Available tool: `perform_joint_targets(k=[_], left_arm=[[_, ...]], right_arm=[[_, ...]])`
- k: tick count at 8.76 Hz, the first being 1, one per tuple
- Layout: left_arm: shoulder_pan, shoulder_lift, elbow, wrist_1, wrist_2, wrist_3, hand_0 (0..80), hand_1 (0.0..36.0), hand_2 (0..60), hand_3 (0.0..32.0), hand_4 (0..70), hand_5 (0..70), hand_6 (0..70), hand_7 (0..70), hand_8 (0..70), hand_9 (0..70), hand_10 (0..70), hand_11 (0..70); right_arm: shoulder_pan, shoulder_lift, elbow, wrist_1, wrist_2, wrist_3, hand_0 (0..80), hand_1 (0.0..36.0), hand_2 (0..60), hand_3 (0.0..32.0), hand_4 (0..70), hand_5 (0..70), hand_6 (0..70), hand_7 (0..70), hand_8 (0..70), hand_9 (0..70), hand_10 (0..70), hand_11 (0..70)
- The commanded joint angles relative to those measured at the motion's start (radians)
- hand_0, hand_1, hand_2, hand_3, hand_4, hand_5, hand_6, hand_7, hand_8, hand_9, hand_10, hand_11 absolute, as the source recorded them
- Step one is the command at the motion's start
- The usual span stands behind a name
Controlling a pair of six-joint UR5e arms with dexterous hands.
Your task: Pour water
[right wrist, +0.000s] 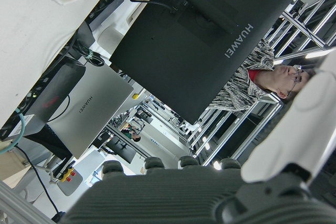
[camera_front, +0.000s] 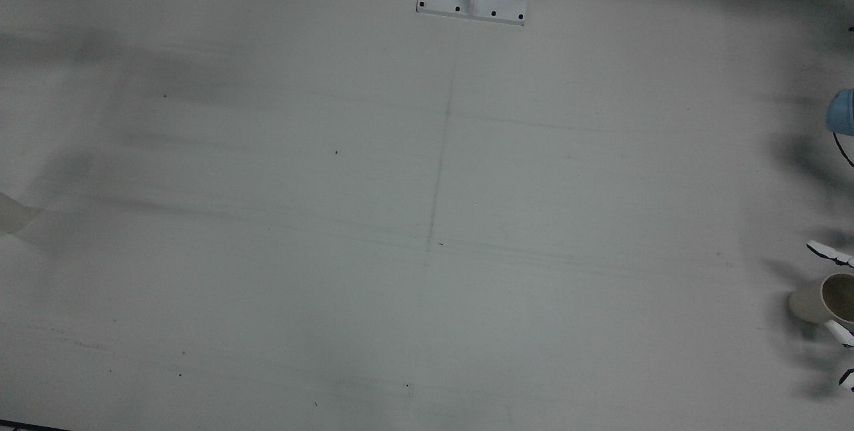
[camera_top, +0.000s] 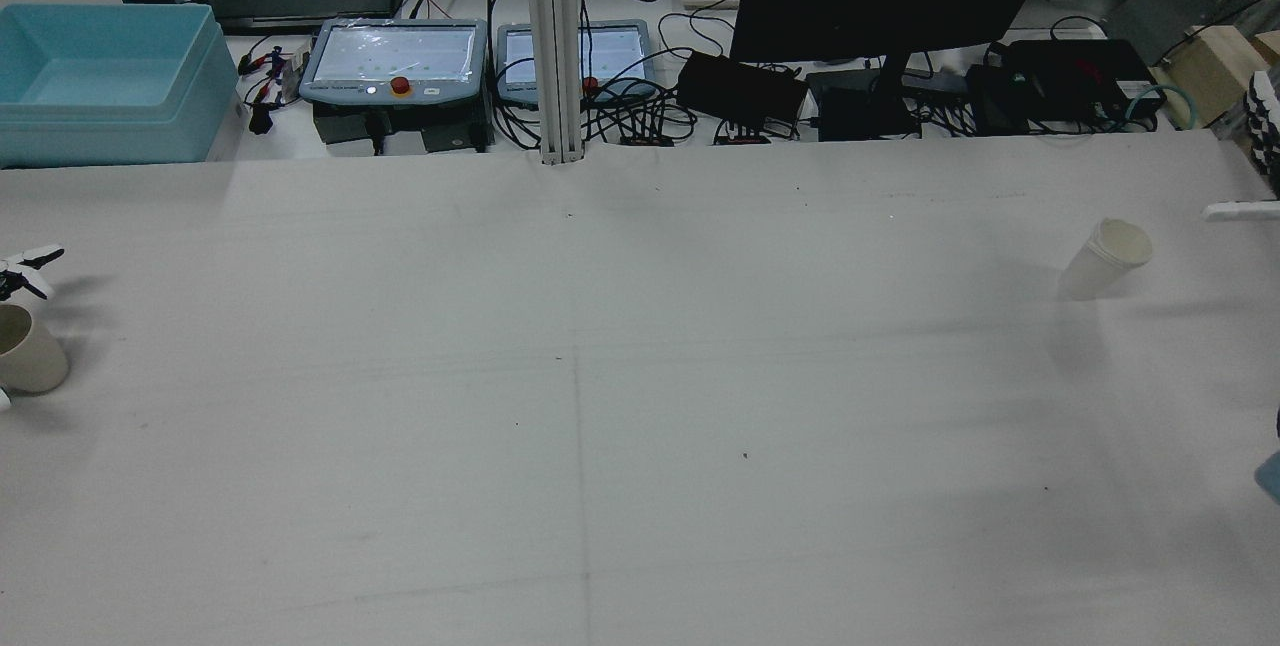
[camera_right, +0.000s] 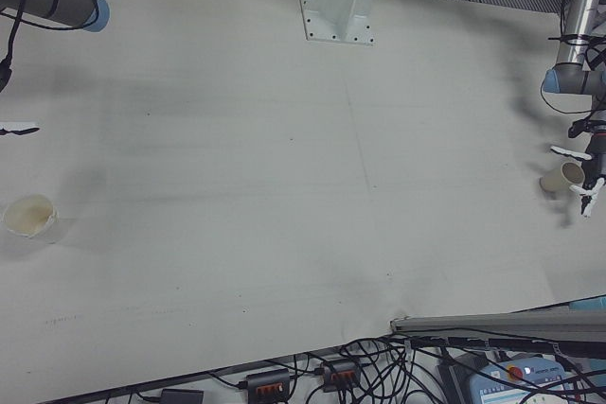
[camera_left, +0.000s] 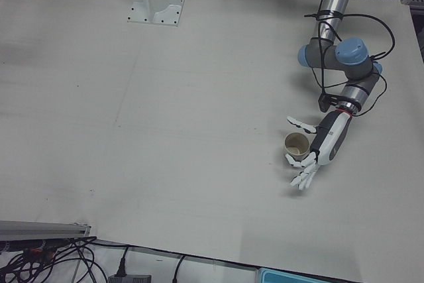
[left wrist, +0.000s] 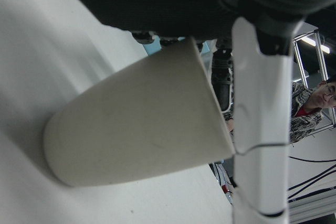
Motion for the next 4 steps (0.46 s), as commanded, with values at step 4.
perform_joint_targets(k=[4], left_arm=[[-0.003,0.021,-0.001,-0.001,0.006,-0.021,59.5,10.9,0.0,0.0,15.9,0.2,2.5,11.0,4.7,0.8,0.0,0.0]], right_arm=[[0.011,-0.023,0.059,-0.002,-0.003,-0.001,43.0,2.8,0.0,18.8,0.0,1.4,0.0,0.0,2.0,0.0,0.0,0.0]])
